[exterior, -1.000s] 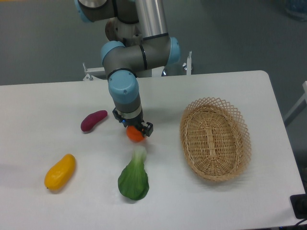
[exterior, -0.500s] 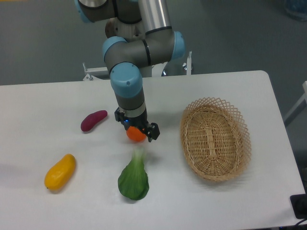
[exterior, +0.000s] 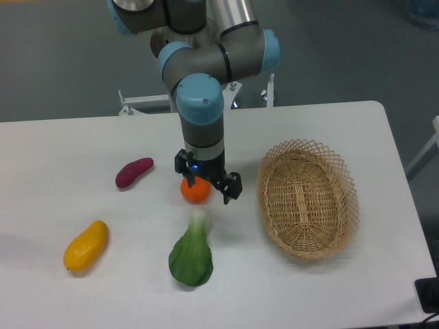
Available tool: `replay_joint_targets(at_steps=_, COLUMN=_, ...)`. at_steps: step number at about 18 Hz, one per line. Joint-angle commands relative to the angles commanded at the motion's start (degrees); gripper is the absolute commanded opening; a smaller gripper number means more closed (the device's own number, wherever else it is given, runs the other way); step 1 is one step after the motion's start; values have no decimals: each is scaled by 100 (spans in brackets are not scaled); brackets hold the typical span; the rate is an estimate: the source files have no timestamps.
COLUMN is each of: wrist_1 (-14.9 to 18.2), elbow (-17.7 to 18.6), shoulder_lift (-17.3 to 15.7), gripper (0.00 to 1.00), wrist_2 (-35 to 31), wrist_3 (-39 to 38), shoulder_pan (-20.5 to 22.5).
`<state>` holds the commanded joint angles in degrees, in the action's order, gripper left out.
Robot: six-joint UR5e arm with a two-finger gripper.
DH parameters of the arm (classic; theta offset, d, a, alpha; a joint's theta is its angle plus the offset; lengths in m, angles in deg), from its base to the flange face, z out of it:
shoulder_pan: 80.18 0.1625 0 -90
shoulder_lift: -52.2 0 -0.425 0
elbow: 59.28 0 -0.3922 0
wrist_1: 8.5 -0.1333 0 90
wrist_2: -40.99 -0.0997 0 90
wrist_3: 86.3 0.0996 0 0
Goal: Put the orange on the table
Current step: 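Open the gripper to release the orange and lift away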
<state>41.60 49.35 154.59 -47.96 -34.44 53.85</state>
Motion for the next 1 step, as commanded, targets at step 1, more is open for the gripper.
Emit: replay_joint_targets(at_steps=1, wrist_1=0, elbow=0, shoulder_lift=0, gripper=100, wrist_2=9, wrist_3=0, shoulder_pan=9)
